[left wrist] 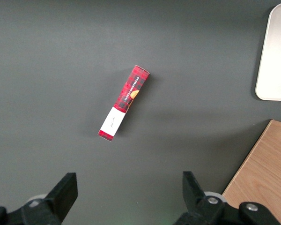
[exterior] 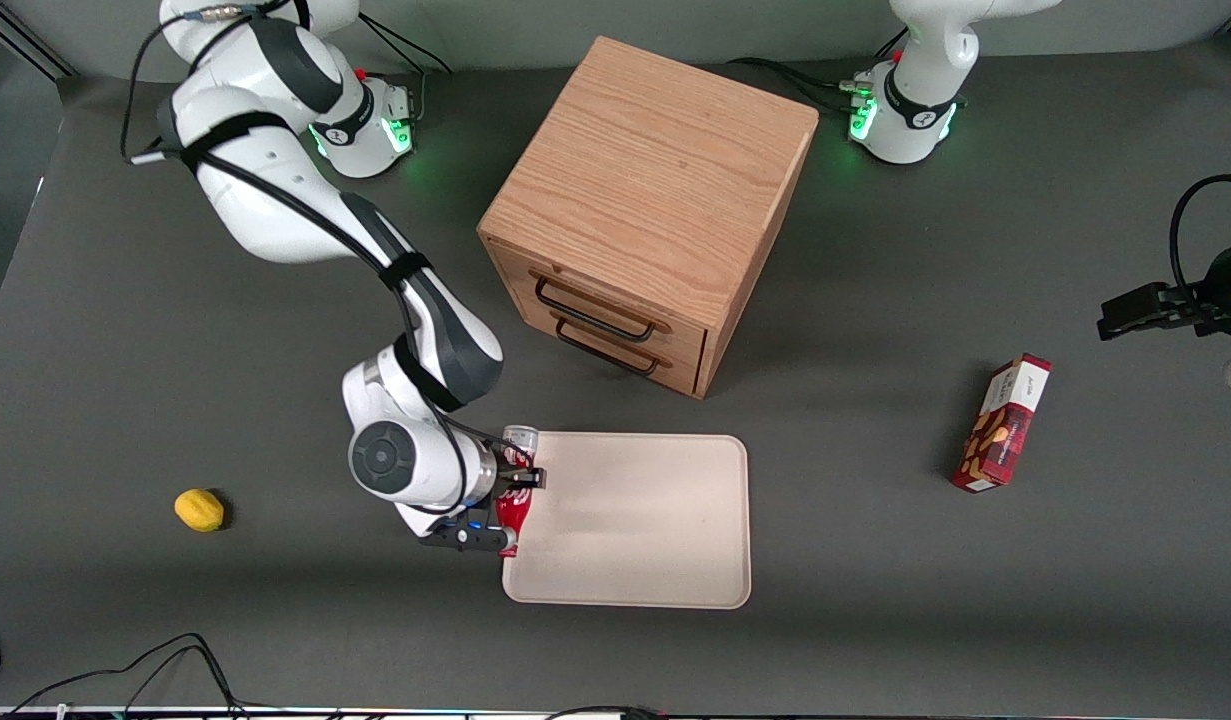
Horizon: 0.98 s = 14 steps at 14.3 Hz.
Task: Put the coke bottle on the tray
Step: 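Carry the bottle over the cream tray and lower it down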
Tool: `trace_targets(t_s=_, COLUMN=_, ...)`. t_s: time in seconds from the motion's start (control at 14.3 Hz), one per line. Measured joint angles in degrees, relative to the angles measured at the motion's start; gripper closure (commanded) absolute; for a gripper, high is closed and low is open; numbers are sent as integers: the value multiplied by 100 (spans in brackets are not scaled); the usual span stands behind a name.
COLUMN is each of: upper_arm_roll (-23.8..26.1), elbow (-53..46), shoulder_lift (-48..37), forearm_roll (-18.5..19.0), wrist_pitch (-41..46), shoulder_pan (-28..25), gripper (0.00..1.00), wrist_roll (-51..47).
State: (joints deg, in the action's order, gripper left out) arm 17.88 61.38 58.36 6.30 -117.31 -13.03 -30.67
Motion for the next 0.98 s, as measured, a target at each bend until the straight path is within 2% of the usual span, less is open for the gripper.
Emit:
trace_targets(t_s=0.21, upper_arm_roll=1, elbow=-63, shoulder_lift=280, forearm_roll=161, wrist_pitch=-317, shoulder_pan=-53, gripper=100, wrist_roll=5)
trace_targets(t_s=0.63, upper_arm_roll=1, elbow=-115, shoulder_lift=358, forearm_roll=174, wrist_pitch=-519, shoulder_pan=-125, gripper=100, wrist_roll=6)
trace_targets(t_s=0.7, upper_arm_roll=0, elbow=-115, shoulder_lift=385, forearm_roll=174, wrist_pitch=-601, shoulder_pan=-125, gripper=26, wrist_roll=6)
trace_targets(t_s=0.77, upper_arm_roll=-2, elbow=-117, shoulder_lift=421, forearm_roll=174, wrist_pitch=-683, shoulder_pan=-125, gripper=0, wrist_roll=6)
trace_targets(t_s=0.98, upper_arm_roll=11, elbow=-149, shoulder_lift=471, forearm_roll=427, wrist_pitch=-790, shoulder_pan=-133, gripper=0, wrist_roll=7)
